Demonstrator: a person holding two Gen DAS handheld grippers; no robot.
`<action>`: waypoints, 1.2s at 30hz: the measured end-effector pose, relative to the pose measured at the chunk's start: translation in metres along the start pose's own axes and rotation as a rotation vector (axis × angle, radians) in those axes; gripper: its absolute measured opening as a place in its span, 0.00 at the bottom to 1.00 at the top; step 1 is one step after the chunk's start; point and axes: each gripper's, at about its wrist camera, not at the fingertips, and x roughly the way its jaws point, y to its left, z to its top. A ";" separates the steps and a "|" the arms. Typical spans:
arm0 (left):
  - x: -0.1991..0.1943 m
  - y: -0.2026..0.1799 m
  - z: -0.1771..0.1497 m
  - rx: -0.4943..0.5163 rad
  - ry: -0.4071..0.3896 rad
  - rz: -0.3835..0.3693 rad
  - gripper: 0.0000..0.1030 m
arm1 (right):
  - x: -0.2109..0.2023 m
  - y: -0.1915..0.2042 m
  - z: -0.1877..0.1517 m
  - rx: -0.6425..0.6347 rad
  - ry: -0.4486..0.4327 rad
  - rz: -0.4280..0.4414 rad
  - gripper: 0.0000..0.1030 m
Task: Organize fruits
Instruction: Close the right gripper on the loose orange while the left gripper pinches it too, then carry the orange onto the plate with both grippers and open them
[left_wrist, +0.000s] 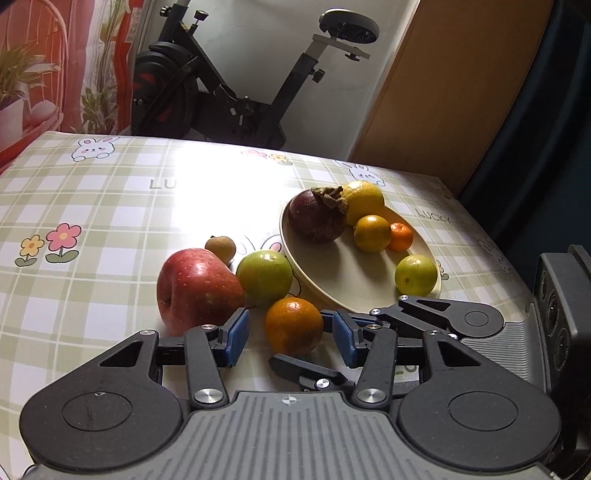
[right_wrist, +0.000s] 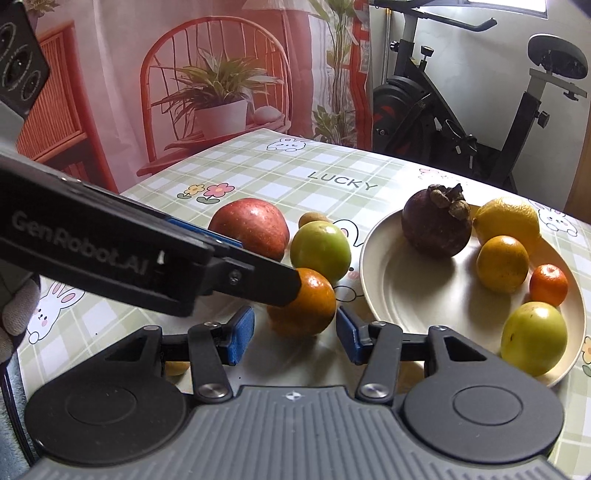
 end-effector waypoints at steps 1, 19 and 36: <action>0.004 0.000 0.000 0.000 0.007 0.003 0.50 | 0.000 0.000 -0.001 0.001 0.001 0.001 0.51; 0.027 -0.002 0.002 0.021 0.042 -0.007 0.43 | 0.004 -0.011 -0.006 0.090 -0.075 0.026 0.44; 0.010 -0.029 0.017 0.105 -0.009 -0.016 0.43 | -0.028 -0.021 -0.001 0.111 -0.168 -0.002 0.44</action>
